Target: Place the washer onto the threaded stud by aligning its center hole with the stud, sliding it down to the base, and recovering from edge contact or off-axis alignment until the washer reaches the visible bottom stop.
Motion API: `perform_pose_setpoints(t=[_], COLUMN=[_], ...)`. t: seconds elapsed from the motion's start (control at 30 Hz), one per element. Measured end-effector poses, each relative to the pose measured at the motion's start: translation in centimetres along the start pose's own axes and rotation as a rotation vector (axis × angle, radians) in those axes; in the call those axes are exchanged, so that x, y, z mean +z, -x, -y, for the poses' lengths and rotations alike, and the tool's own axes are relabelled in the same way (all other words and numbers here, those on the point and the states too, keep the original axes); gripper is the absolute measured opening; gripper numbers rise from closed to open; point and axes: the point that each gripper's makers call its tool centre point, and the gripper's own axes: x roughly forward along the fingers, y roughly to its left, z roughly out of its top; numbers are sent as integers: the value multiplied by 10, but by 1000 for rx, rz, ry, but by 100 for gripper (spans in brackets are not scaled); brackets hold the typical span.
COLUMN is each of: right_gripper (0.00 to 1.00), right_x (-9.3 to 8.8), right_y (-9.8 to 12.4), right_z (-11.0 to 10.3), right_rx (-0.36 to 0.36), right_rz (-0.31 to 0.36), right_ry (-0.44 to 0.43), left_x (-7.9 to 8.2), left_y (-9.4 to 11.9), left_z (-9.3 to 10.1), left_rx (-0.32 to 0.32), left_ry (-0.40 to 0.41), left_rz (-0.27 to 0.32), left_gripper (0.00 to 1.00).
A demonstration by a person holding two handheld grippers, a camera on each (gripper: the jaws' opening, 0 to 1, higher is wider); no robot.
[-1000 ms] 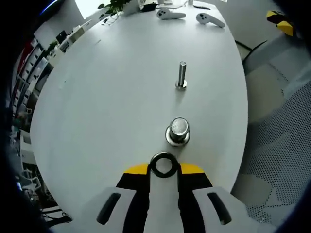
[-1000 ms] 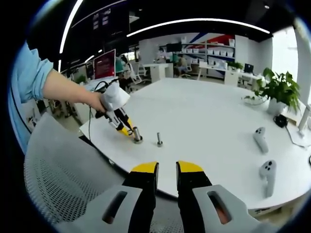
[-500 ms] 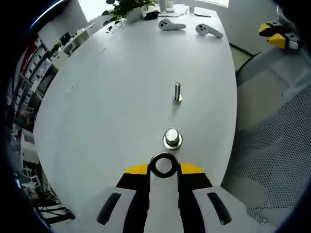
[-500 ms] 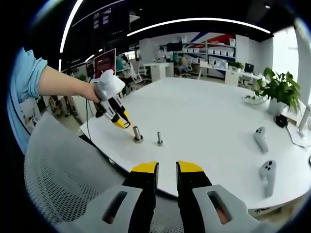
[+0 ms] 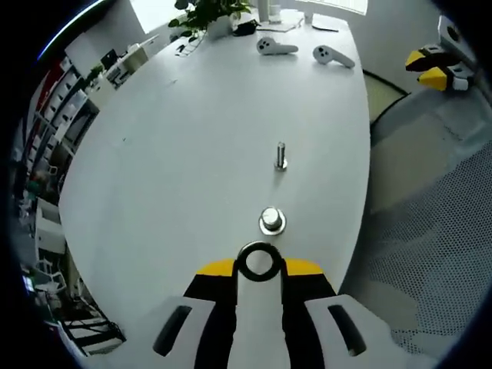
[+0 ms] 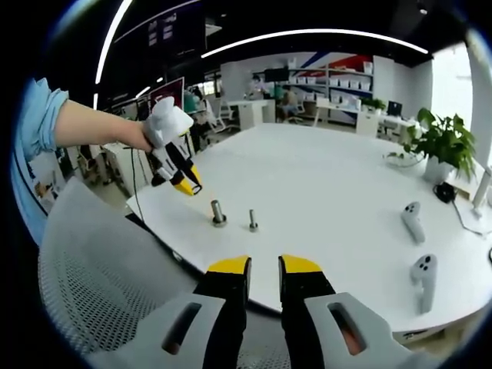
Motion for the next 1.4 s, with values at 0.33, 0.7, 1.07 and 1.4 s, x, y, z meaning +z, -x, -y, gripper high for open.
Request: perform_pose_setpoints(t=[0.33,0.7,1.07,1.4], right_gripper=[17,17,17,17], right_x=[0,0,-2,-3], right_y=[0,0,1,1], right_z=[-1,-2,-2,-1], right_rx=[5,9,9,2], right_rz=[-1,-3,-14,-18], right_ry=[5,5,0,-3], left_x=[8,18,26,35], left_y=[0,0,0,-4], left_z=[3,13,20,21], left_rx=[-13,-18,-24,-29], left_ry=[-18,-31,-40,-39], left_rz=[-11,-5,-2,11], left_gripper=[19,19,19,19])
